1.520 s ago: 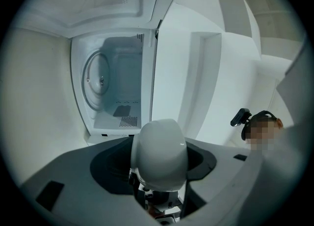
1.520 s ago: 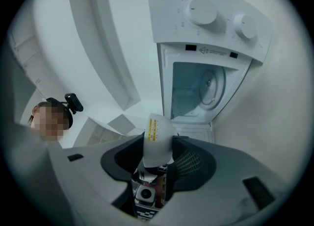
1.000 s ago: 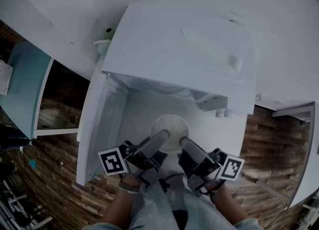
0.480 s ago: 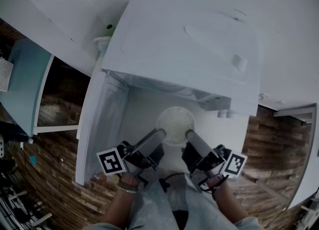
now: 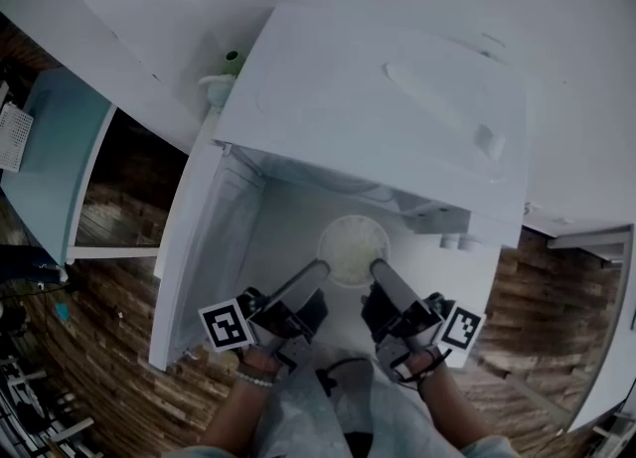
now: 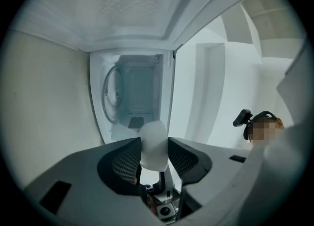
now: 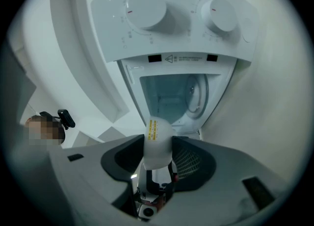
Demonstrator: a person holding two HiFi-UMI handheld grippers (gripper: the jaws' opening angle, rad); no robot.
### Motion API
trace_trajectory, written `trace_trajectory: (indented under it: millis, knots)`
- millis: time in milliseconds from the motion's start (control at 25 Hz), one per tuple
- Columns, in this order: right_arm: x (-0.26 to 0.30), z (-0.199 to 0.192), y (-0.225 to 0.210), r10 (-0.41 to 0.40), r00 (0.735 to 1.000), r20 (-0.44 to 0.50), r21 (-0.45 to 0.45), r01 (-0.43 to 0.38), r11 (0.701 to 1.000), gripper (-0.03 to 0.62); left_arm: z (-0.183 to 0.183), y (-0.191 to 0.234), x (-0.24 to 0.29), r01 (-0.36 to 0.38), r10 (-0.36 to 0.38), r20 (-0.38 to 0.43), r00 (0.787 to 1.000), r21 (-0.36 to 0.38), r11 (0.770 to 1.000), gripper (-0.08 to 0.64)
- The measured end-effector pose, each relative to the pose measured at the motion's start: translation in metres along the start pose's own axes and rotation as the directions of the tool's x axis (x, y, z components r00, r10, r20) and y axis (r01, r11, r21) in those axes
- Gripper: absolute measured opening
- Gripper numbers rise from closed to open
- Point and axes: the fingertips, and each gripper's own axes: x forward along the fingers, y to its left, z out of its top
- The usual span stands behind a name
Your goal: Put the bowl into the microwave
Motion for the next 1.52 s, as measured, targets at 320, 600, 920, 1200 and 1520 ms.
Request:
trace_trajectory:
  millis: [320, 600, 920, 1200, 1520]
  knots:
    - [0.013, 0.006, -0.019, -0.020, 1.000, 0.020, -0.036, 0.021, 0.999, 0.179, 0.017, 0.021, 0.004, -0.034, 0.034, 0.032, 0.999, 0.020, 0.999, 0.153]
    - [0.019, 0.011, -0.037, -0.030, 0.999, 0.045, -0.057, 0.032, 0.998, 0.179, 0.026, 0.038, 0.008, -0.059, 0.057, 0.044, 0.997, 0.041, 0.997, 0.146]
    - [0.028, 0.019, -0.053, -0.011, 0.996, 0.089, -0.056, 0.016, 0.998, 0.178, 0.042, 0.051, 0.018, -0.067, 0.063, 0.052, 0.997, 0.074, 0.995, 0.143]
    - [0.036, 0.032, -0.061, -0.015, 0.990, 0.138, -0.069, 0.025, 0.997, 0.178, 0.052, 0.062, 0.028, -0.063, 0.059, 0.077, 0.995, 0.047, 0.997, 0.140]
    - [0.049, 0.043, -0.074, -0.042, 0.984, 0.175, -0.072, 0.055, 0.996, 0.175, 0.073, 0.073, 0.045, -0.078, 0.072, 0.084, 0.994, 0.070, 0.995, 0.138]
